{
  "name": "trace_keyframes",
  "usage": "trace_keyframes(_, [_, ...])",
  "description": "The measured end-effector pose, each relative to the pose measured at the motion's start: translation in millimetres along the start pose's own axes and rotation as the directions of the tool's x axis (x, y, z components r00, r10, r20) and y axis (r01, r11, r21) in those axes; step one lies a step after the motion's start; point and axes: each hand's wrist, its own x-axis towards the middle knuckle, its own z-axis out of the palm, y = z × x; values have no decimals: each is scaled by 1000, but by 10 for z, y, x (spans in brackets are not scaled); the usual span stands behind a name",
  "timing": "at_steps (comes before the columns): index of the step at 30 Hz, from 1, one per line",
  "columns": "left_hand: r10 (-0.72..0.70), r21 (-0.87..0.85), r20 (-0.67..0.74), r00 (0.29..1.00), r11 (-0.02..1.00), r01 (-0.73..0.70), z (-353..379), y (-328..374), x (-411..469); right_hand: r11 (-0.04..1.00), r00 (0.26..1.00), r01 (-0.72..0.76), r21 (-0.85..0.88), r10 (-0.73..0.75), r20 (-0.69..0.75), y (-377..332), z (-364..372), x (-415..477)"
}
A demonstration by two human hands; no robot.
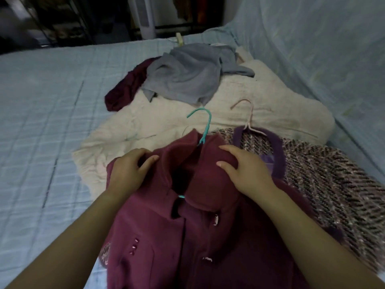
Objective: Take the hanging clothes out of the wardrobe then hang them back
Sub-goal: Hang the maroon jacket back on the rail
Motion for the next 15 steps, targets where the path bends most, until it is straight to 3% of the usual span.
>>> trace_keyframes(4, [-107,-74,-121,987,992,98,-583,-233,-629,981,982,182,63,-178,-62,-600,75,-219])
trace_keyframes(9, [-290,-81,-250,924,957,279,-1313,-763,-1790,918,922,379,121,-385,36,-1556,612,-641])
trace_keyframes(15, [-517,-151,-413,750,851,503,-2207,-1536,-3530,776,772,589,228,-623,126,-3028,1509,-1448])
